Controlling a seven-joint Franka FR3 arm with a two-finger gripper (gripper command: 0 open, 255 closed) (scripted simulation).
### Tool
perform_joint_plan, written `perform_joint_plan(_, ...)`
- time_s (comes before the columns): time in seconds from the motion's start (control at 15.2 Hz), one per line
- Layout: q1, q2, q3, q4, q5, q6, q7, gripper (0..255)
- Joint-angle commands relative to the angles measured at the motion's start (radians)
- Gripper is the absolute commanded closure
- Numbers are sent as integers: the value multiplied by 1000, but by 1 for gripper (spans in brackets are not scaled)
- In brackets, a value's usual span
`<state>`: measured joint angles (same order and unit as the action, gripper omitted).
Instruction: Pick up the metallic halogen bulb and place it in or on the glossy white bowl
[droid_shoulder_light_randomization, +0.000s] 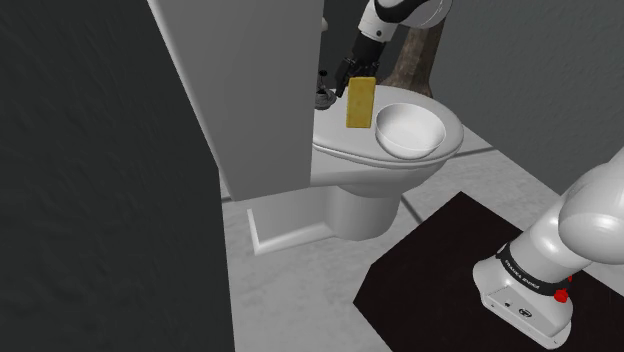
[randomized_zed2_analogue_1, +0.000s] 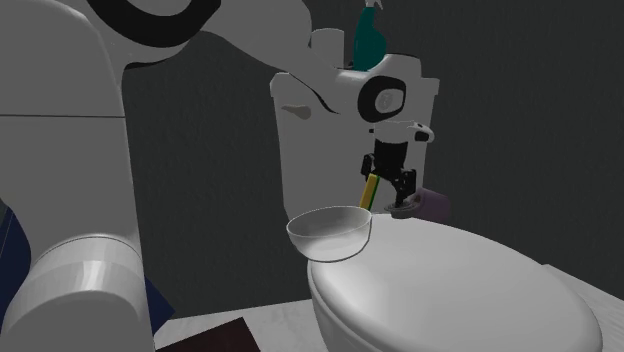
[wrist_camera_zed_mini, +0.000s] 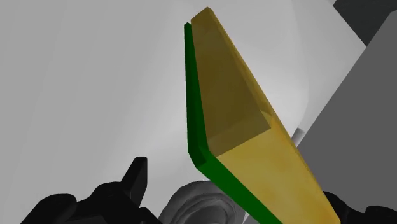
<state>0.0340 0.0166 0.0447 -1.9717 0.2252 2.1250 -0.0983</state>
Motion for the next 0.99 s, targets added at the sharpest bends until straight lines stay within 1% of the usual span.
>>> perform_joint_plan(0.0, 0, 3, 0, 0, 0, 2, 0, 0)
perform_joint_plan(0.26, 0, 3, 0, 0, 0, 2, 0, 0)
perform_joint_plan(0.33, 0, 2, 0, -1, 0, 2, 0, 255)
perform_joint_plan(0.92, 1, 4, 1, 1, 0, 2, 1, 255)
